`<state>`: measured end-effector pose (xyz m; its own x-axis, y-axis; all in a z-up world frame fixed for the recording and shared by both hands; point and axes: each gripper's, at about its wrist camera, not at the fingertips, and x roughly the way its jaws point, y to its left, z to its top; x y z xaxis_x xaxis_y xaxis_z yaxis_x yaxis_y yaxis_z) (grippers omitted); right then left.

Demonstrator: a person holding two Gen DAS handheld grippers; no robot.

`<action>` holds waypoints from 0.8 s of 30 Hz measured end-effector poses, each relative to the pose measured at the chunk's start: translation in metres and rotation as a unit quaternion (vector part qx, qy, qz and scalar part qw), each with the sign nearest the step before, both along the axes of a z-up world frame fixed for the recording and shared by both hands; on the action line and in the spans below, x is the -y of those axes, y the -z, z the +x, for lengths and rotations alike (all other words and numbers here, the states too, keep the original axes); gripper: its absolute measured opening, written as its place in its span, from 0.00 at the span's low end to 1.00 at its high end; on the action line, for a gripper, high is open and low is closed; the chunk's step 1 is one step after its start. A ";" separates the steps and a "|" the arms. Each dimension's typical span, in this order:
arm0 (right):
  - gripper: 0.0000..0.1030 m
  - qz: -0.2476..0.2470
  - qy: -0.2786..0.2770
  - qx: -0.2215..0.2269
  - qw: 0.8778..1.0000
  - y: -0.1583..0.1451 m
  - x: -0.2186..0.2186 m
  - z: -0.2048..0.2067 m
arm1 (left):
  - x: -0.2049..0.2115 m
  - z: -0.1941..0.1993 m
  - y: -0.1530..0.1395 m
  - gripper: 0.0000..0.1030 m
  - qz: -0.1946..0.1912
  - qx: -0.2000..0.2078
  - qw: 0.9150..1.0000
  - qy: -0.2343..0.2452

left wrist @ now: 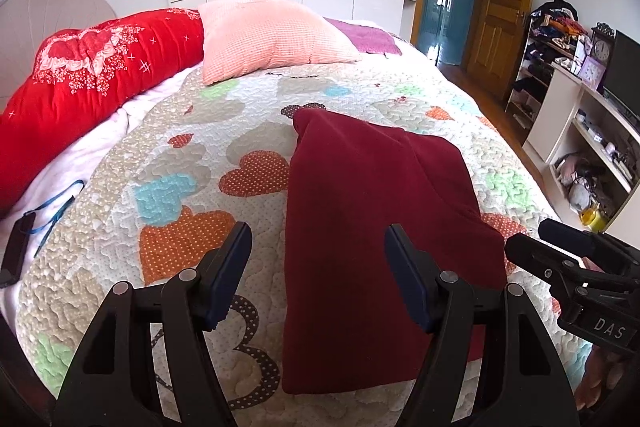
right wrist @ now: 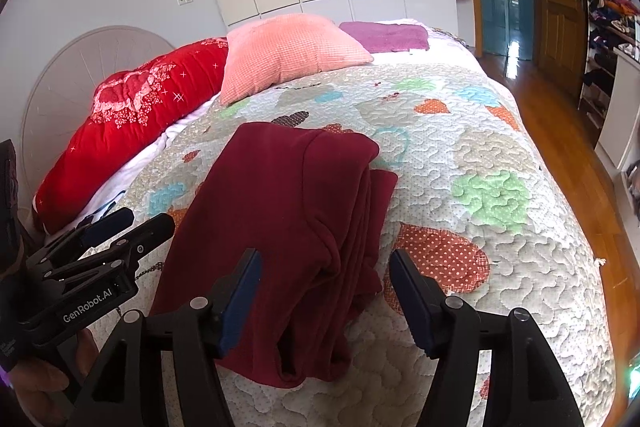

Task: Fold small clothes

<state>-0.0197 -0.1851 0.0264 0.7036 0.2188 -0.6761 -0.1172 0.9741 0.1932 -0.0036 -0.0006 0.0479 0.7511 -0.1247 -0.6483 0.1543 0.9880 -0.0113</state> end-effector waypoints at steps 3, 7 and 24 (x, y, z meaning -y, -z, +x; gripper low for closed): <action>0.62 0.002 -0.002 -0.003 1.000 0.002 0.000 0.001 | 0.002 0.000 0.001 0.67 0.003 -0.002 1.000 0.000; 0.62 0.003 -0.004 -0.006 1.000 0.004 -0.001 0.002 | 0.002 0.000 0.002 0.67 0.004 -0.003 1.000 -0.002; 0.62 0.008 -0.007 -0.012 1.000 0.008 -0.001 0.005 | 0.004 0.001 0.005 0.67 0.010 -0.006 1.000 -0.004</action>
